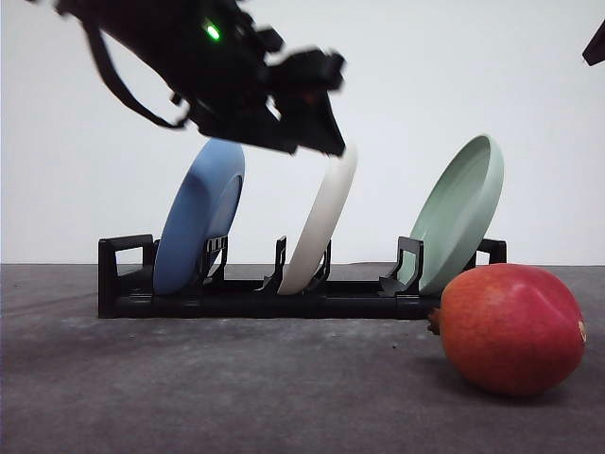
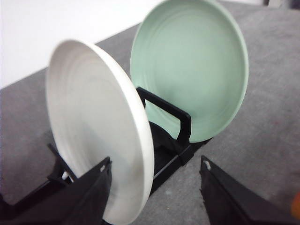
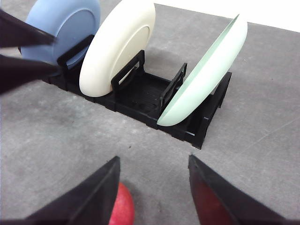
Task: Place pomegranate in white plate
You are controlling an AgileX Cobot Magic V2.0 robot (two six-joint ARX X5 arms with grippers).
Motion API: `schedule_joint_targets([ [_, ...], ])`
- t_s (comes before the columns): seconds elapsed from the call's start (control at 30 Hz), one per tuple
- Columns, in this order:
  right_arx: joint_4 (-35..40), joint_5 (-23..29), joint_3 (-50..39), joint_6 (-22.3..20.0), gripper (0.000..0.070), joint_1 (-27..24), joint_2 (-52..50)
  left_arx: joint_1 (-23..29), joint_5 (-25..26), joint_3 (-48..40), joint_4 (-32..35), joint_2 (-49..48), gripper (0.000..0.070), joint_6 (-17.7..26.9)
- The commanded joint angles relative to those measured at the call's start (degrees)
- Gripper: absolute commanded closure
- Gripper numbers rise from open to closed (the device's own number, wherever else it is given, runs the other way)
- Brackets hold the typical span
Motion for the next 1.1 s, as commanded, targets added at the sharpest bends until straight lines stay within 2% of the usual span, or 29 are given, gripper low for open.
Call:
schedule_joint_targets([
  [0.0,0.5,0.0,0.8,-0.2,0.0404,0.3,0.1,-0.8,-1.1,2.3,1.1,2.5,0.0346,-0.2],
  [0.23,0.5,0.0,0.8,-0.2,0.0404,0.3,0.1,-0.8,-5.0,7.8,1.3,10.6,0.0347,-2.1],
  [0.63,0.5,0.0,0.8,-0.2,0.0404,0.3,0.2,-0.4,-5.4,11.9,1.3,16.1,0.0356,-3.0],
  [0.7,0.5,0.0,0.8,-0.2,0.0404,0.3,0.1,-0.3,-5.4,11.9,1.3,16.1,0.0417,-3.0],
  [0.8,0.5,0.0,0.8,-0.2,0.0404,0.3,0.2,-0.2,-5.4,11.9,1.3,16.1,0.057,-3.0],
  [0.87,0.5,0.0,0.8,-0.2,0.0404,0.3,0.1,-0.1,-5.3,11.9,1.3,16.1,0.0639,-3.0],
  [0.93,0.5,0.0,0.8,-0.2,0.0404,0.3,0.2,-0.1,-5.4,11.9,1.3,16.1,0.0683,-3.5],
  [1.07,0.5,0.0,0.8,-0.2,0.0404,0.3,0.1,-0.1,-5.3,11.9,1.3,16.0,0.0685,-7.1],
])
